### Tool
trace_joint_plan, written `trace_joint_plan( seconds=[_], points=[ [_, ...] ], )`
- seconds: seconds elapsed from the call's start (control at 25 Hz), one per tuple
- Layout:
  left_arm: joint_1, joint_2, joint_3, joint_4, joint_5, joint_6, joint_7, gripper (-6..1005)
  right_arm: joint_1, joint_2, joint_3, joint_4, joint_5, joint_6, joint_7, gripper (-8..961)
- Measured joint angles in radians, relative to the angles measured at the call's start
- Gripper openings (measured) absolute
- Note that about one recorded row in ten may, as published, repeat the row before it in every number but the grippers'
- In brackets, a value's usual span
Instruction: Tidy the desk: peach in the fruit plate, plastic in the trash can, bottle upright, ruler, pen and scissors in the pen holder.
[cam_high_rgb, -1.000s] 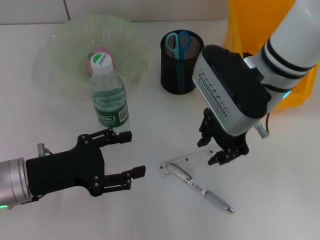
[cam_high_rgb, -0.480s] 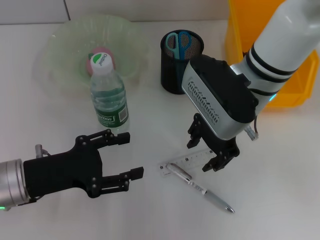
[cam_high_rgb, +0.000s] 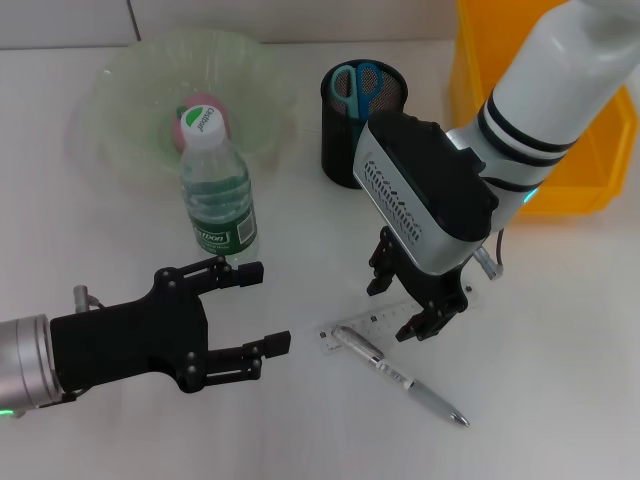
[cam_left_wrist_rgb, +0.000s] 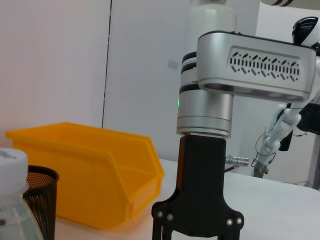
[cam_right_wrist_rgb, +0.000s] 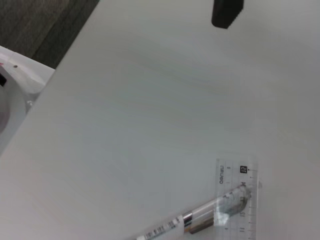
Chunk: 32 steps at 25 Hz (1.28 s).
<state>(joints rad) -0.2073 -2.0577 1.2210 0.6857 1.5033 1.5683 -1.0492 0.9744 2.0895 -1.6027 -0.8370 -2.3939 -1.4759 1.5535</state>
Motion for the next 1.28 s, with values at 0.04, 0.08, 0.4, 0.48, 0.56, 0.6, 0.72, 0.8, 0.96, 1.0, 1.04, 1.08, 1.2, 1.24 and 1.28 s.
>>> trace_joint_plan(
  seconds=[0.04,0.08,0.4,0.48,0.56,0.6,0.72,0.8,0.96,1.0,1.04,1.08,1.2,1.24,1.28],
  points=[
    [0.0,-0.001,0.0,0.0,0.0,0.0,0.0,799,0.001,0.0,0.0,0.004,0.001,0.004,-0.001,584],
    [0.0,-0.001,0.0,0.0,0.0,0.0,0.0,799,0.002,0.001,0.0,0.008,0.003,0.007,-0.002,584],
    [0.0,-0.001,0.0,0.0,0.0,-0.001,0.0,799,0.022,0.001,-0.003,0.062,0.034,0.03,-0.006,582],
    [-0.001,-0.002,0.0,0.0,0.0,0.0,0.0,799,0.025,0.001,-0.006,0.073,0.038,0.037,-0.007,582],
    [-0.001,-0.002,0.0,0.0,0.0,0.0,0.0,799,0.027,0.002,-0.008,0.082,0.041,0.048,-0.009,582],
    [-0.001,-0.002,0.0,0.0,0.0,0.0,0.0,799,0.027,0.002,-0.008,0.082,0.041,0.048,-0.009,581],
    [-0.001,-0.002,0.0,0.0,0.0,0.001,0.0,799,0.027,0.003,-0.015,0.085,0.049,0.051,-0.011,581],
    [-0.001,-0.002,0.0,0.0,0.0,0.001,0.0,799,0.028,0.003,-0.022,0.09,0.052,0.056,-0.011,581],
    [-0.001,-0.002,0.0,0.0,0.0,0.001,0.0,799,0.033,0.003,-0.032,0.108,0.052,0.069,-0.012,580],
    [-0.001,-0.002,0.0,0.0,0.0,0.001,0.0,799,0.035,0.003,-0.033,0.112,0.052,0.071,-0.012,580],
    [-0.001,-0.002,0.0,0.0,0.0,0.001,0.0,799,0.037,0.003,-0.033,0.116,0.052,0.072,-0.012,579],
    [-0.001,-0.002,0.0,0.0,0.0,0.001,0.0,799,0.038,0.003,-0.033,0.118,0.052,0.073,-0.012,579],
    [-0.001,-0.002,0.0,0.0,0.0,0.001,0.0,799,0.038,0.003,-0.034,0.12,0.052,0.079,-0.013,579],
    [-0.001,-0.002,0.0,0.0,0.0,0.001,0.0,799,0.038,0.003,-0.035,0.121,0.052,0.081,-0.013,578],
    [-0.001,-0.002,0.0,0.0,0.0,0.001,0.0,799,0.039,0.003,-0.035,0.123,0.052,0.081,-0.013,578]
  ],
)
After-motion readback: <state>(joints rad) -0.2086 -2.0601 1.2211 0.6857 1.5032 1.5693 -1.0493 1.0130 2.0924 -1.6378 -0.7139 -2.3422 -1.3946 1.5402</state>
